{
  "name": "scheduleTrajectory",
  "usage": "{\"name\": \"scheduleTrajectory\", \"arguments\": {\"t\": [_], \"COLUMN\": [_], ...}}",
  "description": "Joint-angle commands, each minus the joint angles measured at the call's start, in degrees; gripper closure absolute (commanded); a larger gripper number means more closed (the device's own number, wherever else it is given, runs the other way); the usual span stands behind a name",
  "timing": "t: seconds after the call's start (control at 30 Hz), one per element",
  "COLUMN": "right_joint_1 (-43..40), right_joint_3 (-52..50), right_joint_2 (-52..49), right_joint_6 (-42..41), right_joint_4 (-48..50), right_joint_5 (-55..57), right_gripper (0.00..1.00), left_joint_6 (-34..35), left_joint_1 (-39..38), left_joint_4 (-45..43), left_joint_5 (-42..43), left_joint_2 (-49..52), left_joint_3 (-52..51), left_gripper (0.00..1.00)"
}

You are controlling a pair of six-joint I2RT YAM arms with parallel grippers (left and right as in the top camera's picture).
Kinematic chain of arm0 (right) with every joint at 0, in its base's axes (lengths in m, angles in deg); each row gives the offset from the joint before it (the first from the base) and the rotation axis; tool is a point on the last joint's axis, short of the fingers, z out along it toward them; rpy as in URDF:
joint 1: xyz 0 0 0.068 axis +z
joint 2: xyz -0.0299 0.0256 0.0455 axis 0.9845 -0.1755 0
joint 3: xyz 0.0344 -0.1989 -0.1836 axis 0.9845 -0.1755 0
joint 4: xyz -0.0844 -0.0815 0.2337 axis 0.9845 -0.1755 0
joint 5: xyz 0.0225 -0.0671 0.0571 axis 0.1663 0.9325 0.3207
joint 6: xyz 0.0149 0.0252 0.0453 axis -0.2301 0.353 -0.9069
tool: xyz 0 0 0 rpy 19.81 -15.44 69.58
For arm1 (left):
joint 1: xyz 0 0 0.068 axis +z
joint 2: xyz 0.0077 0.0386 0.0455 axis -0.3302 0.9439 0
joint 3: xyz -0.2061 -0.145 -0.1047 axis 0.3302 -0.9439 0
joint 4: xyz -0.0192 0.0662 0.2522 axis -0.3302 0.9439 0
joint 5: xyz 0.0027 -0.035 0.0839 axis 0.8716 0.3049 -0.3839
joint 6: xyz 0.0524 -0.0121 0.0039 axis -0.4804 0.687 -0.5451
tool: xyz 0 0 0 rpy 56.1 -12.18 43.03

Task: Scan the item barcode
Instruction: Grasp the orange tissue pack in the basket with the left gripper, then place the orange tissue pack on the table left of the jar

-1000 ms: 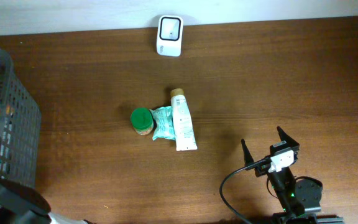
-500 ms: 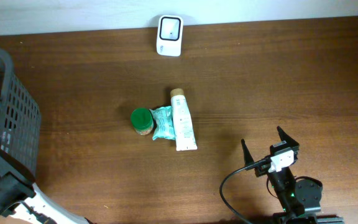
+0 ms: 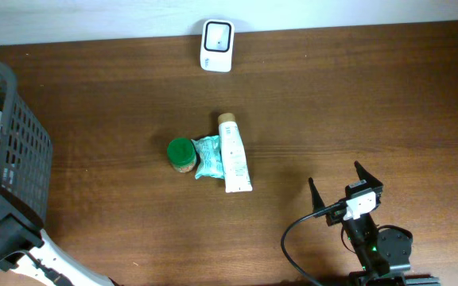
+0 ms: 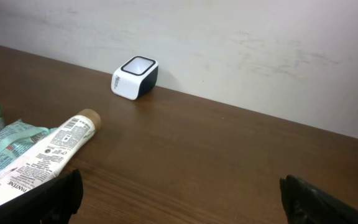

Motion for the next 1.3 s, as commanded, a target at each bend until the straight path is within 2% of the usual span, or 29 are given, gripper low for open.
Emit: {"name": "scheduleTrajectory", "arguments": {"t": [0.0, 0.03, 0.07, 0.17, 0.3, 0.43, 0.6, 0.67, 0.7, 0.77, 0.83, 0.97, 1.03, 1.1, 1.17, 1.27], "right_joint_1": [0.4, 0.4, 0.4, 0.4, 0.4, 0.4, 0.4, 0.4, 0.4, 0.4, 0.4, 0.4, 0.4, 0.4, 0.4, 0.4], "right_joint_3": [-0.3, -0.3, -0.3, -0.3, -0.3, -0.3, -0.3, -0.3, -0.3, -0.3, -0.3, -0.3, -0.3, -0.3, -0.3, -0.3], "right_joint_2": [0.4, 0.4, 0.4, 0.4, 0.4, 0.4, 0.4, 0.4, 0.4, 0.4, 0.4, 0.4, 0.4, 0.4, 0.4, 0.4], "right_joint_6": [-0.3, -0.3, -0.3, -0.3, -0.3, -0.3, -0.3, -0.3, -0.3, -0.3, -0.3, -0.3, -0.3, -0.3, -0.3, -0.3], "right_joint_4": [-0.2, -0.2, -0.2, -0.2, -0.2, -0.2, -0.2, -0.2, -0.2, -0.2, -0.2, -0.2, -0.2, -0.2, -0.2, -0.2], "right_joint_5": [-0.1, -0.1, -0.1, -0.1, -0.1, -0.1, -0.1, -0.1, -0.1, -0.1, -0.1, -0.1, -0.1, -0.1, -0.1, -0.1], "right_gripper": [0.02, 0.02, 0.02, 0.01, 0.02, 0.02, 0.02, 0.02, 0.02, 0.02, 0.02, 0.02, 0.02, 0.02, 0.01, 0.02], "left_joint_6": [-0.3, -0.3, -0.3, 0.6, 5.8, 14.5, 22.2, 27.1, 31.9, 39.1, 42.8, 42.8, 42.8, 42.8, 42.8, 44.4], "left_joint_1": [-0.3, -0.3, -0.3, -0.3, -0.3, -0.3, -0.3, -0.3, -0.4, -1.2, -4.2, -14.2, -19.6, -27.7, -32.5, -40.0], "left_joint_4": [0.9, 1.4, 1.9, 4.6, 6.6, 6.7, 6.8, 7.3, 7.7, 10.0, 16.2, 24.7, 25.2, 24.4, 22.9, 17.5], "left_joint_5": [0.2, 0.2, 0.1, -0.1, -1.5, -1.5, -1.5, -1.4, -0.5, 6.4, 21.1, 24.0, 22.5, 15.0, 10.1, 4.5], "left_joint_2": [1.6, 1.6, 1.5, 0.5, -4.2, -17.8, -32.2, -37.1, -39.6, -43.6, -46.2, -45.4, -45.2, -45.0, -44.8, -43.1], "left_joint_3": [-0.2, -0.2, -0.2, -0.2, -0.2, -0.1, 0.0, 0.0, 0.0, 0.0, 0.0, -1.7, -4.5, -10.5, -15.3, -25.4], "left_gripper": [0.75, 0.9, 1.0, 1.0, 1.0, 1.0, 1.0, 1.0, 1.0, 1.0, 1.0, 1.0, 1.0, 1.0, 1.0, 1.0]}}
